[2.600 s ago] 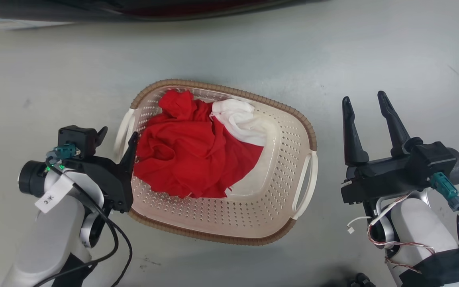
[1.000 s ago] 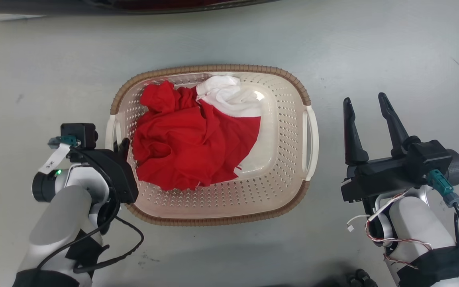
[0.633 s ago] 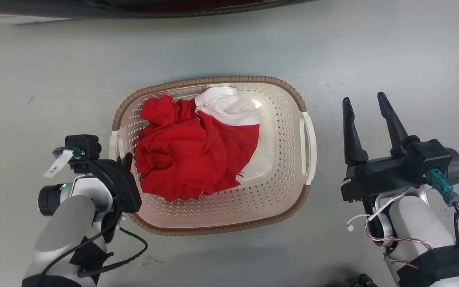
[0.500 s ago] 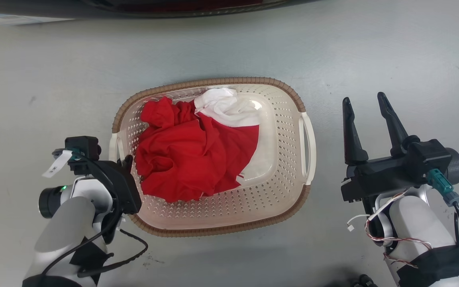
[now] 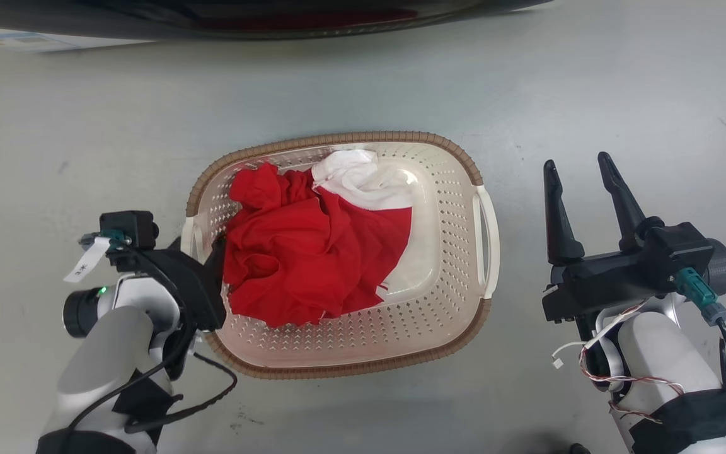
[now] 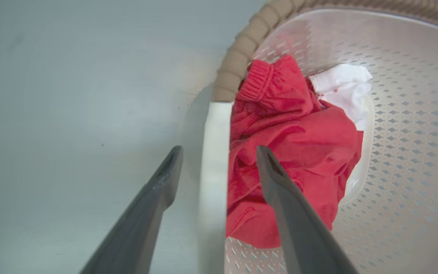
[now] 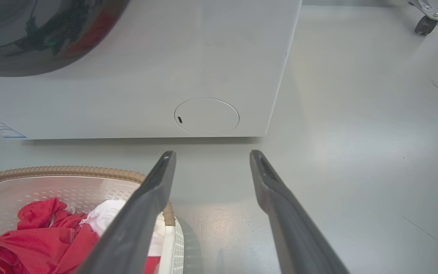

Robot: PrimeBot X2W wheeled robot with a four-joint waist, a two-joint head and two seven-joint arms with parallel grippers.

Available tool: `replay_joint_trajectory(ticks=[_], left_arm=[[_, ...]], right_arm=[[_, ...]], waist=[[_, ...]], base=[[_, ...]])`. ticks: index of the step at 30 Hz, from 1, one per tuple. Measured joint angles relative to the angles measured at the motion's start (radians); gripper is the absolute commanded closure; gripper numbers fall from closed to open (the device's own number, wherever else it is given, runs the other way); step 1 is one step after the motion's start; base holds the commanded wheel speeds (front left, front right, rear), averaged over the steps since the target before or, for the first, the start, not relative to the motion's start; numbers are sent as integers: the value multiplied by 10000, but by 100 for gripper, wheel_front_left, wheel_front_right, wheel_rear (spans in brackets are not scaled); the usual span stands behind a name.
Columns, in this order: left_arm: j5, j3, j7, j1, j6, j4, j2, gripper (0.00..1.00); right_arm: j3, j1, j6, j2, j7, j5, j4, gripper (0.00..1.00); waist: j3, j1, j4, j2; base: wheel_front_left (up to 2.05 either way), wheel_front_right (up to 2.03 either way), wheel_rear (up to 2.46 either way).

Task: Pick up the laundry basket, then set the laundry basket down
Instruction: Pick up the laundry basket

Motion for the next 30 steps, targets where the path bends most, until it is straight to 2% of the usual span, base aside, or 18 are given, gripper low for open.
replay_joint_trajectory(ticks=[16, 23, 30], left_arm=[[656, -284, -2754, 257, -2, -878, 54, 0], [1030, -341, -2978, 750, 38, -1547, 140, 0], [1290, -293, -2982, 1517, 359, -2546, 351, 0]], right_arm=[[-167, 35, 253, -84, 0, 0, 550, 0], [-280, 170, 316, -176, 0, 2, 640, 0], [-328, 417, 391, -209, 0, 2, 594, 0]], waist=[[-1610, -1, 280, -1], [-2594, -1, 389, -1], [-3616, -2, 472, -1]], base=[[0, 0, 0], [0, 0, 0], [0, 0, 0]])
